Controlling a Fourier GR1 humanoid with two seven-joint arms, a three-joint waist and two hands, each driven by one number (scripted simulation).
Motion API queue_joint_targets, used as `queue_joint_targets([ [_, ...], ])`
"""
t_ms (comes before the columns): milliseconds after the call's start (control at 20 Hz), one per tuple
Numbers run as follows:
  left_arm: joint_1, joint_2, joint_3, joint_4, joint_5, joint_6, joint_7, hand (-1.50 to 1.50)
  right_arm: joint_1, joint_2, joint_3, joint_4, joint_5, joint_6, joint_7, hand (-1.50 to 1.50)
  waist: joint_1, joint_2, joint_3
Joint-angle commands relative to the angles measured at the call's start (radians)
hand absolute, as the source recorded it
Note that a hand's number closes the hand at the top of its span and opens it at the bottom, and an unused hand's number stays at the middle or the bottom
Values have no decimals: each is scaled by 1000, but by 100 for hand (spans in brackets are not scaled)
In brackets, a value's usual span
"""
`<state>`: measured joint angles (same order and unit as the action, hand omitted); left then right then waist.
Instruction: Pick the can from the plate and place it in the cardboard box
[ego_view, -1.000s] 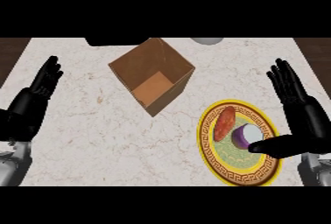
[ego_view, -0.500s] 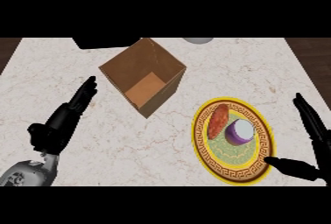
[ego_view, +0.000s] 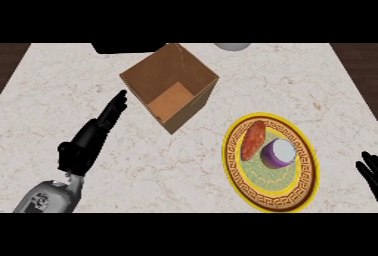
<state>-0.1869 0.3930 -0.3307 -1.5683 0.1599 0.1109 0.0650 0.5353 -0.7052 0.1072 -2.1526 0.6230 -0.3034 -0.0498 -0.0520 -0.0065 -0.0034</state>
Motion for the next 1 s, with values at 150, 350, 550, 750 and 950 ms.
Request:
queue_joint_targets([
  [150,-57,-50,-13,46,-45,-2,3,0,173,-56,-1,-323,-5,232,247,-150,27,5,2],
  [350,34,-50,-34,-32,-62,-20,0,0,92,-8,62,-316,18,302,363,-150,50,4,2],
  [550,-65,-103,20,45,-74,-34,35,0,-75,91,125,-176,43,318,371,-150,49,6,3],
  [750,-62,-97,46,36,-87,-72,24,0,-210,169,221,-116,128,357,478,-150,54,7,3],
  [950,-8,-111,61,68,-101,-118,-41,0,-289,197,168,-49,99,437,501,-150,53,7,3],
])
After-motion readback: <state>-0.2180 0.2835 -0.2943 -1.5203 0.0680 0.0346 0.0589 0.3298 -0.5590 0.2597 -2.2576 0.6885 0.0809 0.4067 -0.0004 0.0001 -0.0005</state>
